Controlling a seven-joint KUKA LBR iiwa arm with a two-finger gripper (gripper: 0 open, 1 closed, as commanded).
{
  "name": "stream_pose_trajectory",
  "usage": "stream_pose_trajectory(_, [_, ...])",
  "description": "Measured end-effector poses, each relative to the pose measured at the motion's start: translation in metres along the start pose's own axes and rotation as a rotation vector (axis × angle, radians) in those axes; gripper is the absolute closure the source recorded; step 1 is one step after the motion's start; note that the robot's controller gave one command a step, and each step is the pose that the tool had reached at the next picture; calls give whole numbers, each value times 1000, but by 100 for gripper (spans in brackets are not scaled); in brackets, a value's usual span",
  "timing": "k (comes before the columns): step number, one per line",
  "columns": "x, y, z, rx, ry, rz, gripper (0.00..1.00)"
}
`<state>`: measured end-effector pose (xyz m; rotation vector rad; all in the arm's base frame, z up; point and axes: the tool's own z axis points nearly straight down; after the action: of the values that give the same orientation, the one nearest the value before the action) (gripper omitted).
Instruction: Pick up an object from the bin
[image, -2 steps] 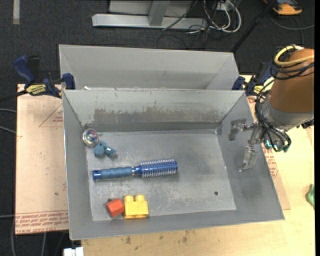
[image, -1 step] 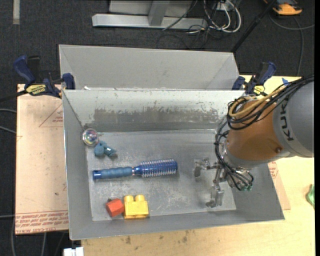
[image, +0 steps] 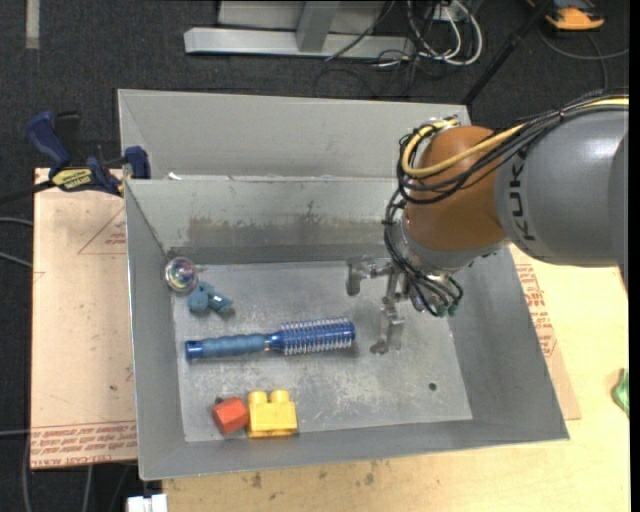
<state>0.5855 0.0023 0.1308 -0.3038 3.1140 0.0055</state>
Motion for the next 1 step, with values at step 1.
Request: stream_pose_trajectory(1, [-9, 48, 65, -2, 15, -18, 0])
